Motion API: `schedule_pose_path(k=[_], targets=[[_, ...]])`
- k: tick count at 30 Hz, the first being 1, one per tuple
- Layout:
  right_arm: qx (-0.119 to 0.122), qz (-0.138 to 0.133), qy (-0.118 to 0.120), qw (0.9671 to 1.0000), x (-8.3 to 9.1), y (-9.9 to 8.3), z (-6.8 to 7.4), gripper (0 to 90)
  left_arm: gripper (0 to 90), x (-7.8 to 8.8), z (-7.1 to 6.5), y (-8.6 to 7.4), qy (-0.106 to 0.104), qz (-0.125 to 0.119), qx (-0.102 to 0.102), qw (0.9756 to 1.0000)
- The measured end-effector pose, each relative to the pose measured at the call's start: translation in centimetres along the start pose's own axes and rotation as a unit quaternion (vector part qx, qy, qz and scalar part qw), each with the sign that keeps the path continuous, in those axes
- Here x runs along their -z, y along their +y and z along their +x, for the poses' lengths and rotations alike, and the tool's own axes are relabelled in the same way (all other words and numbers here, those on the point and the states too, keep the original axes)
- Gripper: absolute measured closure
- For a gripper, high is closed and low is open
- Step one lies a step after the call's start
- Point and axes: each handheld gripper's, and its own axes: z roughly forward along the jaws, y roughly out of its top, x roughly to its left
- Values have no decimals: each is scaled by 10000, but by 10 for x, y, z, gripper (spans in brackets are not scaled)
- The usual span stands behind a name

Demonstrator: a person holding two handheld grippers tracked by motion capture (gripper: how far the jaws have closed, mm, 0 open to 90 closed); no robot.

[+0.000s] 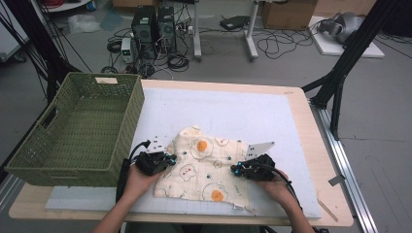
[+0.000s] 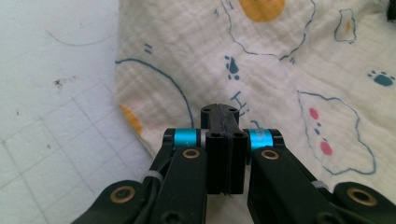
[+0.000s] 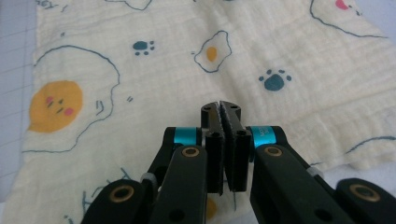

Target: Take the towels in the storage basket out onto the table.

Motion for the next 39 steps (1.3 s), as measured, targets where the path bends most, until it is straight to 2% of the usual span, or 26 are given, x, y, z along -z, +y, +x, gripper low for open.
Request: schedule_pose_path(k=[9,13,21,23,26,30,34,37,39], targets=[[138,-243,122,9995,16,1,18,888,893,18,-7,-4,-137,-151,-36,9998],[223,-178,198,9994,18,-2,26,888,893,24,-11,-7,-211,-126,-60,9997],[277,39,539,9982,10,-9,38,886,893,27,-21,-17,-437,46,-134,9989],[324,10,559,9979,11,-8,39,882,893,27,-22,-18,-440,90,-175,9988],[261,-151,530,9981,16,-3,36,840,891,27,-19,-16,-432,45,-129,9990],[218,-394,374,9983,23,6,28,795,858,25,-13,-8,-399,-149,-31,9991],[183,-477,136,9986,27,14,15,768,810,20,-5,1,-345,-300,104,9989],[53,-535,-38,9985,29,18,3,744,774,19,1,9,-260,-457,183,9984],[-25,-505,-140,9986,28,20,-7,722,763,18,4,14,-158,-524,143,9984]])
